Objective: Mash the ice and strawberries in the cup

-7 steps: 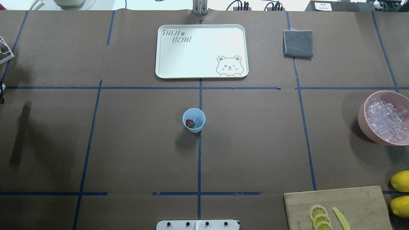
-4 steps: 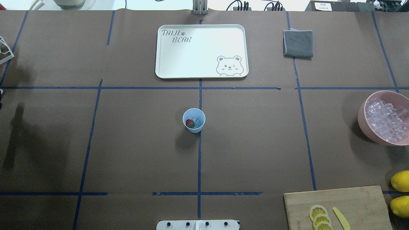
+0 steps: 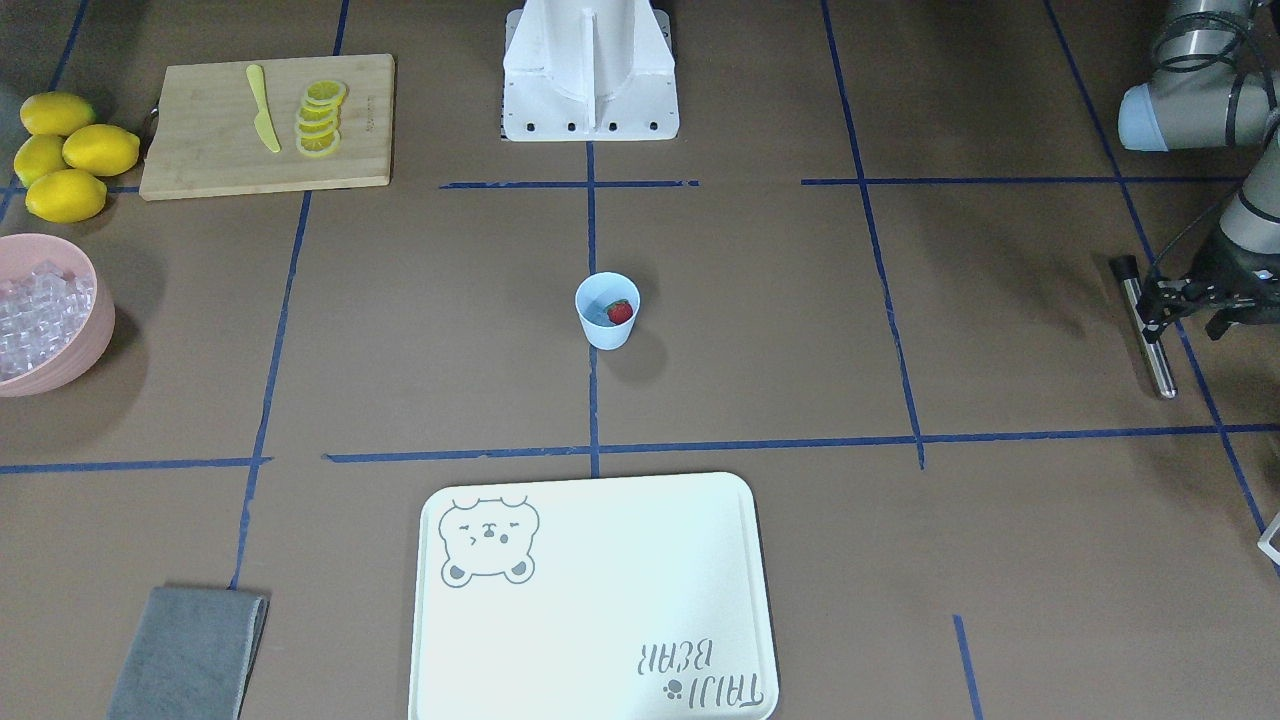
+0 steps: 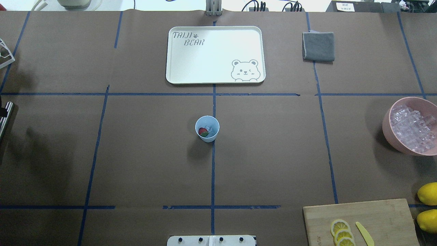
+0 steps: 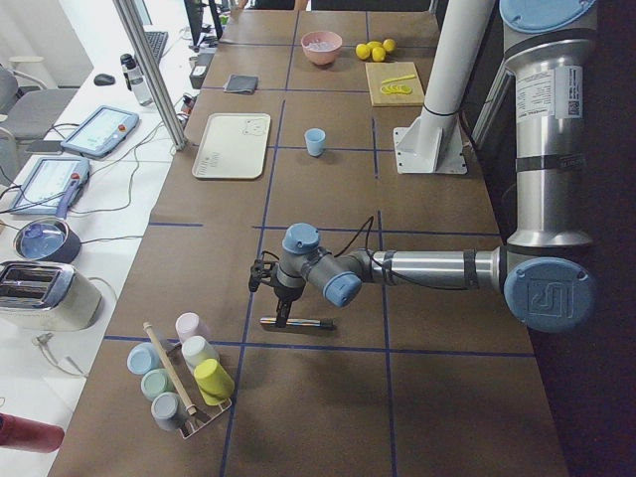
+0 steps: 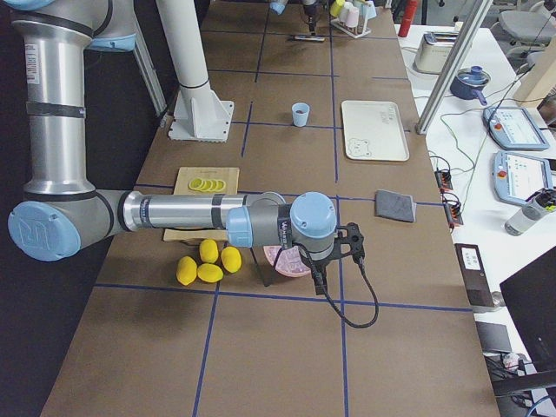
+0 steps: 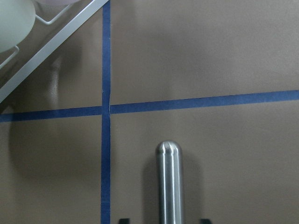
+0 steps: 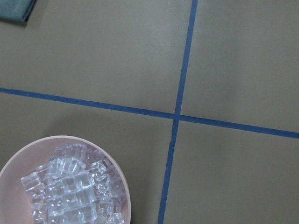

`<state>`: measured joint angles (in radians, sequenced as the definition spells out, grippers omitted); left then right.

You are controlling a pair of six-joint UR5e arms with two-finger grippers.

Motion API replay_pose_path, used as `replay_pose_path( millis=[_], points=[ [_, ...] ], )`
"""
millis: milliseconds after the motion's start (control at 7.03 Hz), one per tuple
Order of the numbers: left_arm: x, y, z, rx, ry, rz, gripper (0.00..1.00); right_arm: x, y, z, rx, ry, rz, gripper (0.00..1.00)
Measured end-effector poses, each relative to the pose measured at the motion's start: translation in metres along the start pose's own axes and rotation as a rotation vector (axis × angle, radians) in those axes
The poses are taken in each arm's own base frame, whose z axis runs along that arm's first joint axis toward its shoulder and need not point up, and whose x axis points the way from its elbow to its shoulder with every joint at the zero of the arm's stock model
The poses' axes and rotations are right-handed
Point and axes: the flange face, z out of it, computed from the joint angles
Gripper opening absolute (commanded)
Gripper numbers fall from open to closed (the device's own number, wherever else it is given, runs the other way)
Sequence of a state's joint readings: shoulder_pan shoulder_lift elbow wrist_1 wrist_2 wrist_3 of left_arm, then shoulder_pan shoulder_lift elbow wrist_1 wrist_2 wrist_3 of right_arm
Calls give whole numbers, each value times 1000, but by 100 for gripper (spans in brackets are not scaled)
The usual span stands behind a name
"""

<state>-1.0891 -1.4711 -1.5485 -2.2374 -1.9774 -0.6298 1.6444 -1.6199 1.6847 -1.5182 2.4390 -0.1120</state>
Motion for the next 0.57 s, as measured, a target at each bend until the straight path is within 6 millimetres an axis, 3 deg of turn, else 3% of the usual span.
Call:
replay_pose_path(
  millis=[284,427,569],
  points=[
    [4,-2,-5,-16,8,47,100,0,0,0,0,0,0,100],
    [7,-7,-17,-52,12,98,100,0,0,0,0,0,-1,100],
    [8,-16,-44,-104,3,157,100,1,1,1,-1,0,-1,100]
  ],
)
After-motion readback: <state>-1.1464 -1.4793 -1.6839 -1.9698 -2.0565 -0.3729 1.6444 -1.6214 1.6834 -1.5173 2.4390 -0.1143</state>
